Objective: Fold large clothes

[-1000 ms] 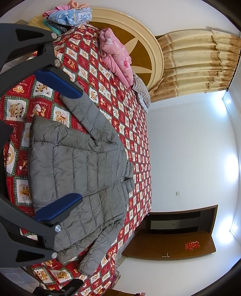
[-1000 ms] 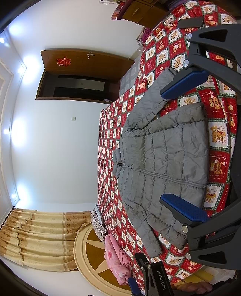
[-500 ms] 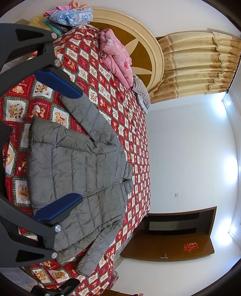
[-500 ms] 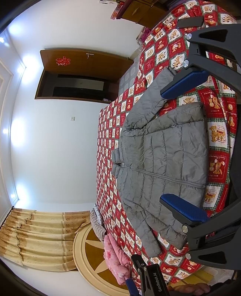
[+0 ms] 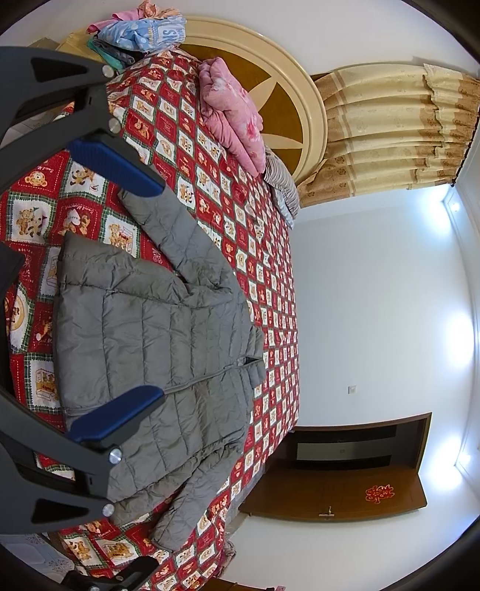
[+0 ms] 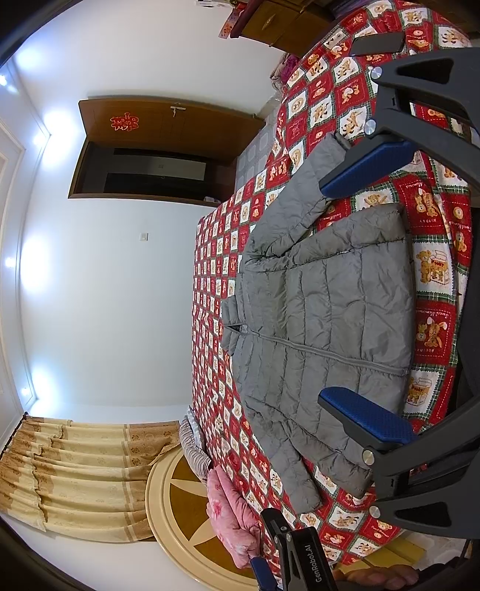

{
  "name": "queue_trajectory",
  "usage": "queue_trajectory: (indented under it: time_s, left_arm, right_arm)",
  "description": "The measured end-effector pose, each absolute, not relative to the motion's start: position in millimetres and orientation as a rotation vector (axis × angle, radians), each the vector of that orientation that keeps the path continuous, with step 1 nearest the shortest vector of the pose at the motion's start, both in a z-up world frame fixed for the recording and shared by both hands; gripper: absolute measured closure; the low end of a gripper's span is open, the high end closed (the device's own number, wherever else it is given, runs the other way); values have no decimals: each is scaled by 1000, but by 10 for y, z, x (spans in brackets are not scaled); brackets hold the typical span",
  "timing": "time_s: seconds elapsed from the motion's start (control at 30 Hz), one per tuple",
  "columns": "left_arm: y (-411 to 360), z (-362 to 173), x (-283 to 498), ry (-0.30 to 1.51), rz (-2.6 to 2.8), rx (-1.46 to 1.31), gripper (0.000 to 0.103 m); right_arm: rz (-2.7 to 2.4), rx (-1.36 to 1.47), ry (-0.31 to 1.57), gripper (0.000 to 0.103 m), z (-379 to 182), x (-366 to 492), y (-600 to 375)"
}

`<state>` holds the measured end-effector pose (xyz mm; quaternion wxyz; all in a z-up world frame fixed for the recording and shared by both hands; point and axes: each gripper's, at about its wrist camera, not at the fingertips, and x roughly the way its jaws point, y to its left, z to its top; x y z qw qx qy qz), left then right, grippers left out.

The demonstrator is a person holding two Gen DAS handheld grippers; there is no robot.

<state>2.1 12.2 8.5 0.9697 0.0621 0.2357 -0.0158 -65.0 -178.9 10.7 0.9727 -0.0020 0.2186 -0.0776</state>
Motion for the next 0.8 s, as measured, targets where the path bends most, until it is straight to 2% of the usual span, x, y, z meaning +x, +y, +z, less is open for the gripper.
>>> queue_trajectory:
  time_s: [0.8]
  left_arm:
    - [140,86,15,477,-33,128,0]
  right_arm:
    - [-158,1,451,1,55,-649,-1766]
